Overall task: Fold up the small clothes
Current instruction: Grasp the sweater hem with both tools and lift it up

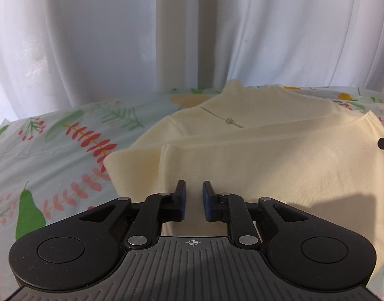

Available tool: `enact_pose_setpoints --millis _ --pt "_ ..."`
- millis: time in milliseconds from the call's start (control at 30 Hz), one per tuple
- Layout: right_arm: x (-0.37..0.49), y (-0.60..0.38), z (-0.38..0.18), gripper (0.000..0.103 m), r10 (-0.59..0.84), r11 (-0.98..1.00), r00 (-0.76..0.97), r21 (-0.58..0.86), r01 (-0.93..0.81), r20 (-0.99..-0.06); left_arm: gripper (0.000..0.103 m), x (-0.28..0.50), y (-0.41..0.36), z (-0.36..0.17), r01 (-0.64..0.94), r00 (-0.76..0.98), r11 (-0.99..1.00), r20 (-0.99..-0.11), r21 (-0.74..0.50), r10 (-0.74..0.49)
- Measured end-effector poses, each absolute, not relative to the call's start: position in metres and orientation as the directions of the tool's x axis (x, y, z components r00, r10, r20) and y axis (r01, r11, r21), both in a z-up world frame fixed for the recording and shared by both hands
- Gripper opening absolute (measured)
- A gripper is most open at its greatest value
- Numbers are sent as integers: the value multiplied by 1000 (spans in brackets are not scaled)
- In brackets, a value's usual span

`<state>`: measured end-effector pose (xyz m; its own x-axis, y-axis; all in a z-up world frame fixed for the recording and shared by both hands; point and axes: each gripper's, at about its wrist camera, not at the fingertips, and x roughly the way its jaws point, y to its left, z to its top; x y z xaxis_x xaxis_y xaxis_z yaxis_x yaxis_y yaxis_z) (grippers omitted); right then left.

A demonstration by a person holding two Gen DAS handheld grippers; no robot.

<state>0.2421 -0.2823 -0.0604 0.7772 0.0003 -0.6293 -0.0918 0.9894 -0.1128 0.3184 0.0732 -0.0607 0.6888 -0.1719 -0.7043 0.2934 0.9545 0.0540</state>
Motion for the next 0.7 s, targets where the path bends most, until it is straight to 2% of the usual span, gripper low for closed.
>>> enact_pose_setpoints --millis 133,267,333,433,533,600,700 --pt "242 -274 -60 6 -30 979 778 -173 -103 -628 1 313 72 -45 285 726 954 -671 96 -149" --pt "240 -273 -31 6 -40 979 843 -189 -73 -536 1 314 80 11 234 836 970 -523 67 -166" --pt "250 -273 -16 6 -36 980 866 -185 -66 -498 1 328 81 29 227 856 973 -486 44 -177" --pt "274 -271 -5 6 -39 983 886 -178 -50 -461 7 359 82 26 227 804 974 -562 -14 -195" --pt "289 -269 -7 6 -18 988 872 -141 -59 -489 25 364 93 0 191 736 976 -642 -108 -215" --pt "287 -268 -13 6 -3 988 865 -136 -76 -502 38 355 98 -22 197 684 973 -695 -118 -223" --pt "278 -270 -24 6 -7 984 844 -152 -88 -536 41 339 102 -48 209 632 971 -741 -117 -225"
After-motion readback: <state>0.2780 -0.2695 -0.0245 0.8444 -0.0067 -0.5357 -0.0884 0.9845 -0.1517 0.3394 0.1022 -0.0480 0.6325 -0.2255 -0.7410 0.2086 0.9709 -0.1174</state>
